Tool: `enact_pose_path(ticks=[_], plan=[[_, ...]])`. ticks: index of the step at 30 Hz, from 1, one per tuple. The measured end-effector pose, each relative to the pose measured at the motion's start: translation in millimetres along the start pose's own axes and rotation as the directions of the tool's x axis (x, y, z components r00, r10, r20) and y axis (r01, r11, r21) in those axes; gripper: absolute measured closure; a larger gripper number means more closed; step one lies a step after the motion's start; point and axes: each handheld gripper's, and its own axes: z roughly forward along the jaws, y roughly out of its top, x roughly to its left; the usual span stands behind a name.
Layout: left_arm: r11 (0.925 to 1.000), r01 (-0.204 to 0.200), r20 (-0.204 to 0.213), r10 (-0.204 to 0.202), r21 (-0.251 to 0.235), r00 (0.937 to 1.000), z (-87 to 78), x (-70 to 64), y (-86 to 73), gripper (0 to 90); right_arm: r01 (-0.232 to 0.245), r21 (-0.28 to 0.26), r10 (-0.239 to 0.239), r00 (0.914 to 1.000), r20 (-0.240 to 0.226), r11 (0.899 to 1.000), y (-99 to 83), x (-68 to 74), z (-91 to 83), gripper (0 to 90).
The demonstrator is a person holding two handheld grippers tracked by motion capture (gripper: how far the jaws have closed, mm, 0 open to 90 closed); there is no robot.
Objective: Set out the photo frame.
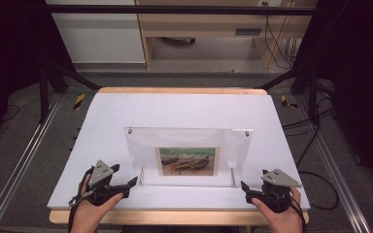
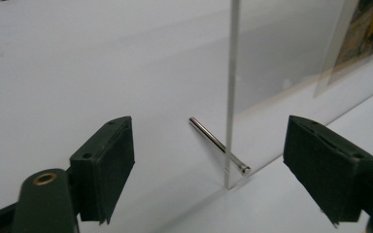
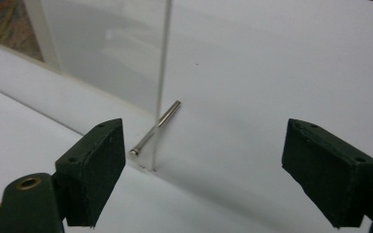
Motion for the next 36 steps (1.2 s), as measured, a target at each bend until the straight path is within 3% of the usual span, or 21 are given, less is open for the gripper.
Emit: enact_pose_path(ticks=[6, 11, 20, 28, 35, 36], plan=[[0.9996, 0.015, -0.013, -0.015, -0.024, 0.9998, -3.1, 15.7, -0.9, 13.9, -0.031, -0.004, 0.031, 0.9986, 0.042, 1.0, -4.3, -12.8, -1.5, 9.4], [0.9992, 0.026, -0.048, -0.028, -0.03, 0.9985, -3.8, 28.5, -2.5, 13.8, -0.053, -0.004, 0.054, 0.9956, 0.077, 0.999, -5.7, -20.3, -0.3, 9.4], [0.9998, 0.018, -0.127, -0.018, 0.001, 0.9917, -0.6, 49.3, -7.4, 13.9, -0.089, 0.007, 0.086, 0.9853, 0.147, 0.996, -8.7, -35.0, 7.1, 11.5], [0.9999, 0.006, -0.2, -0.004, 0.01, 0.9798, 2.5, 65.2, -10.7, 14.0, -0.067, 0.009, 0.064, 0.9752, 0.212, 0.998, -8.2, -43.9, 23.2, 11.6], [0.9997, -0.021, -0.284, 0.023, 0.01, 0.9584, 5.4, 78.9, -14.7, 9.3, -0.066, 0.028, 0.056, 0.9593, 0.277, 0.997, -6.4, -55.6, 38.0, 11.6], [0.9998, -0.019, -0.287, 0.021, 0.009, 0.9577, 5.4, 79.8, -15.0, 8.2, -0.071, 0.028, 0.06, 0.957, 0.284, 0.997, -6.3, -57.5, 40.3, 11.6]])
